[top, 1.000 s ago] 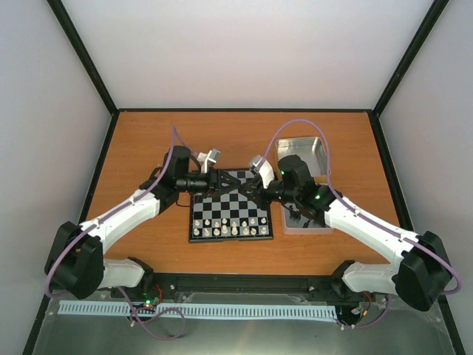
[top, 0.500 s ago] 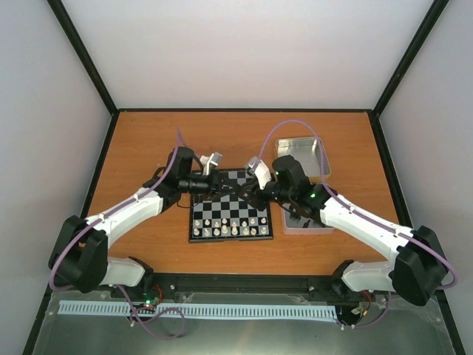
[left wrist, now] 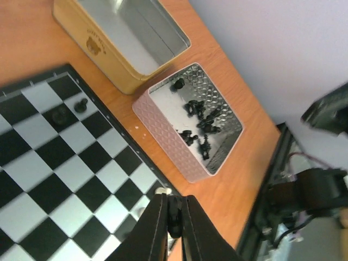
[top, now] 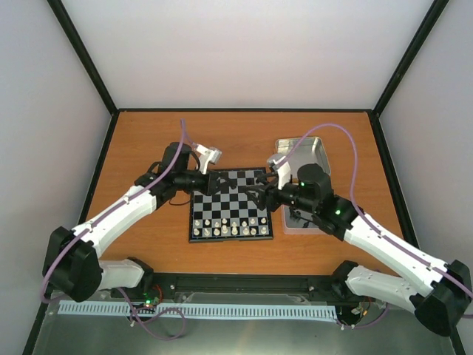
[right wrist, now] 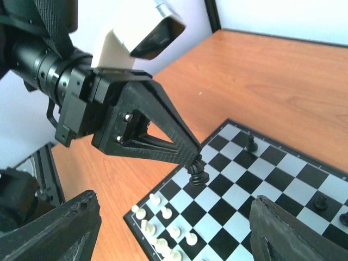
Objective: Set up the chess pieces on the board
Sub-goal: Place the chess piece on the chessboard.
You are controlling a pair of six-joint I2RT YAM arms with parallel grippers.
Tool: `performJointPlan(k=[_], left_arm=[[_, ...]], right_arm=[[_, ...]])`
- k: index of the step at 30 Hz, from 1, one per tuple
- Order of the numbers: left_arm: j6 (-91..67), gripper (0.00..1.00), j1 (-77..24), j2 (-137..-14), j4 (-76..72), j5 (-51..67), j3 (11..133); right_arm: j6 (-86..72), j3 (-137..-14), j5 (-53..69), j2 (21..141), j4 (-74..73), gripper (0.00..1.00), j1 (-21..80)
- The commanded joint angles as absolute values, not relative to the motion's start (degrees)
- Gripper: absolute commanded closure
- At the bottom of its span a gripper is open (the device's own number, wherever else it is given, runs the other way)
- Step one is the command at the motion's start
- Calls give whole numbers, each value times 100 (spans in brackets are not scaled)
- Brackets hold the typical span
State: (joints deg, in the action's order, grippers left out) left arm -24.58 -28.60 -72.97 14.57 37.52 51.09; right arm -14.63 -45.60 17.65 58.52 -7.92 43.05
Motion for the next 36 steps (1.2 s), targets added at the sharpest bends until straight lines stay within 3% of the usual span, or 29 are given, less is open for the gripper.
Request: performJointPlan(k=[1, 4, 10, 21, 36], left_arm=[[-271, 99, -2821, -7145, 1910, 3495, 5407], [444, 99, -2821, -7135, 1826, 3409, 5345], [955, 99, -2821, -7227, 2063, 1931, 5564], [-453, 99, -2794, -8545, 2090, -783, 5772], [-1149, 99, -2537, -9533, 1522, -647, 6124]], right_arm=[[-2153, -4260, 1208, 5426, -459, 25, 4268], [-2317, -4140, 865, 5283, -532, 25, 4250], [-2461, -3974, 653, 5216, -638, 25, 4228], [-2566, -3754, 541, 5209, -643, 25, 4223], [-2645, -3482, 444, 4806, -827, 25, 4210]])
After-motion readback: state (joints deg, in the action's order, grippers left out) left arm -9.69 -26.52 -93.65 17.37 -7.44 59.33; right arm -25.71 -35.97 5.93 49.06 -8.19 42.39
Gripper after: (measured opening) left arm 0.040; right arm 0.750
